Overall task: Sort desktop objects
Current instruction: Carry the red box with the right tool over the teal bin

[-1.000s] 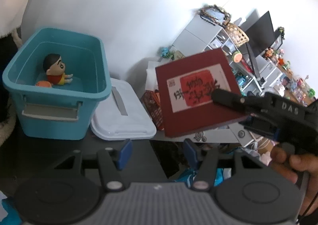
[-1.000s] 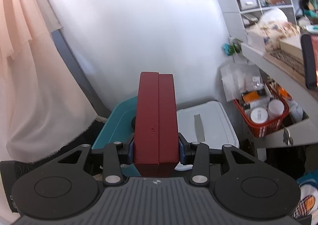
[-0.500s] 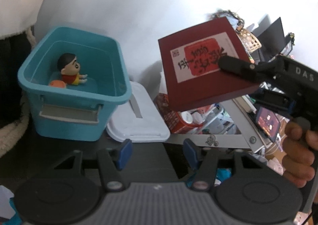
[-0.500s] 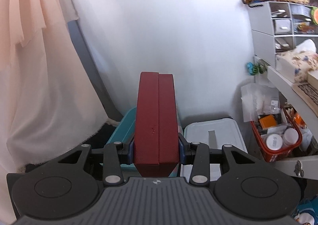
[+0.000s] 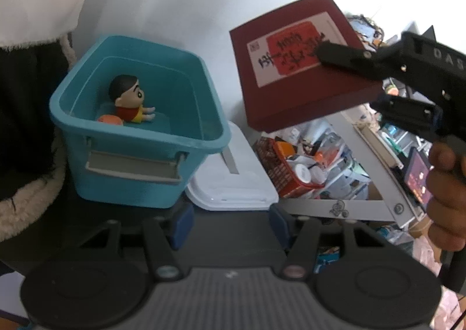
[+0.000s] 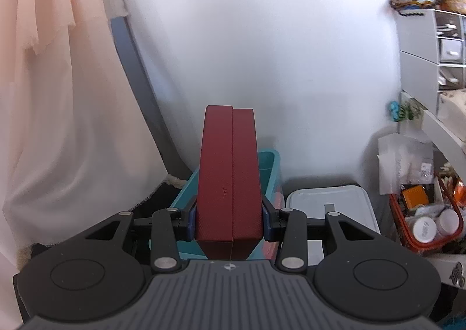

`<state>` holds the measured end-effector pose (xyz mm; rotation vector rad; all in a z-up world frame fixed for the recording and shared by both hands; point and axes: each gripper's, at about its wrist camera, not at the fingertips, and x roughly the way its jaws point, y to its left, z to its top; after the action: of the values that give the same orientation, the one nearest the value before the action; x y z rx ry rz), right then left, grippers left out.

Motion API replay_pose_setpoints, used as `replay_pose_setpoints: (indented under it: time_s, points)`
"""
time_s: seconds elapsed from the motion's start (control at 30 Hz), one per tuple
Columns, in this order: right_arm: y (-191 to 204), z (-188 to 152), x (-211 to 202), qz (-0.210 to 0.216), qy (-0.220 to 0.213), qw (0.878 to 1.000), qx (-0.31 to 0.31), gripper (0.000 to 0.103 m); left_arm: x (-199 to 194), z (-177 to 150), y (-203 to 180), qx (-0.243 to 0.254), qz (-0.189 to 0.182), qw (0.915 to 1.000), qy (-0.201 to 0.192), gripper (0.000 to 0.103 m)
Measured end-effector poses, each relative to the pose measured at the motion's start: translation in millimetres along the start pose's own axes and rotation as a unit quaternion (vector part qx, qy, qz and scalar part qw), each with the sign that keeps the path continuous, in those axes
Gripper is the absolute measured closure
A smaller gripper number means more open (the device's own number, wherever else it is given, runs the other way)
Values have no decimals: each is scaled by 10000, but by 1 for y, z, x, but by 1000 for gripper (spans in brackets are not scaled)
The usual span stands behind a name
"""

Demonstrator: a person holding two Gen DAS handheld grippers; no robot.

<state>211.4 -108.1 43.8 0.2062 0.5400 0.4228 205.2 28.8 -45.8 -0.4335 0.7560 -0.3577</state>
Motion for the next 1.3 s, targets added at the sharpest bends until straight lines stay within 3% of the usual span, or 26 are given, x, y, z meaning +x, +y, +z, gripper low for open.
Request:
replay_pose_setpoints:
  time_s: [0.9, 1.3]
  points:
    - [9, 1, 108, 155, 401, 9966, -703, 59, 31, 1, 48, -546, 501, 9972, 103, 43]
    - [22, -6, 171, -45, 1263, 9853, -1146, 59, 38, 0, 63, -741, 615, 9953, 142, 43]
